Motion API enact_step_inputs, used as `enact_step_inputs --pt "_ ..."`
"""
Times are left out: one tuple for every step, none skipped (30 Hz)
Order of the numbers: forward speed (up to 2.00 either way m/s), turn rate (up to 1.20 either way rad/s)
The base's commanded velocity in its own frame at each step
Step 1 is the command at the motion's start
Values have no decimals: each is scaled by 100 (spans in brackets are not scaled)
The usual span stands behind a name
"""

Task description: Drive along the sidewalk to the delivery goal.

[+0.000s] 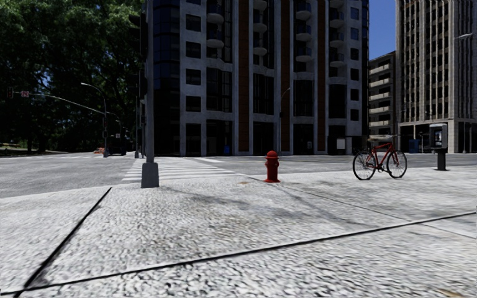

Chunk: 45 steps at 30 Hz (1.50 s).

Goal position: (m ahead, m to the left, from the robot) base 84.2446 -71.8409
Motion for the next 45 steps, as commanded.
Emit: enact_step_inputs --pt "200 0" --pt "200 0" --pt "200 0" --pt "200 0" --pt "200 0" --pt "200 0" --pt "200 0" --pt "200 0" --pt "200 0" --pt "200 0" --pt "200 0" --pt "200 0" --pt "200 0" --pt "200 0" --pt "200 0" --pt "200 0" --pt "200 0" --pt "200 0" --pt "200 1" --pt "200 5" --pt "200 6" --pt "200 6" --pt "200 6" --pt "200 7" --pt "200 11" --pt "200 16" --pt "200 16" --pt "200 21" --pt "200 25" --pt "200 29" --pt "200 36" --pt "200 36" --pt "200 39" --pt "200 39" --pt "200 39" --pt "200 39" --pt "200 39" --pt "200 39" --pt "200 39" --pt "200 39" --pt "200 39" --pt "200 39" --pt "200 39" --pt "200 38" --pt "200 38"
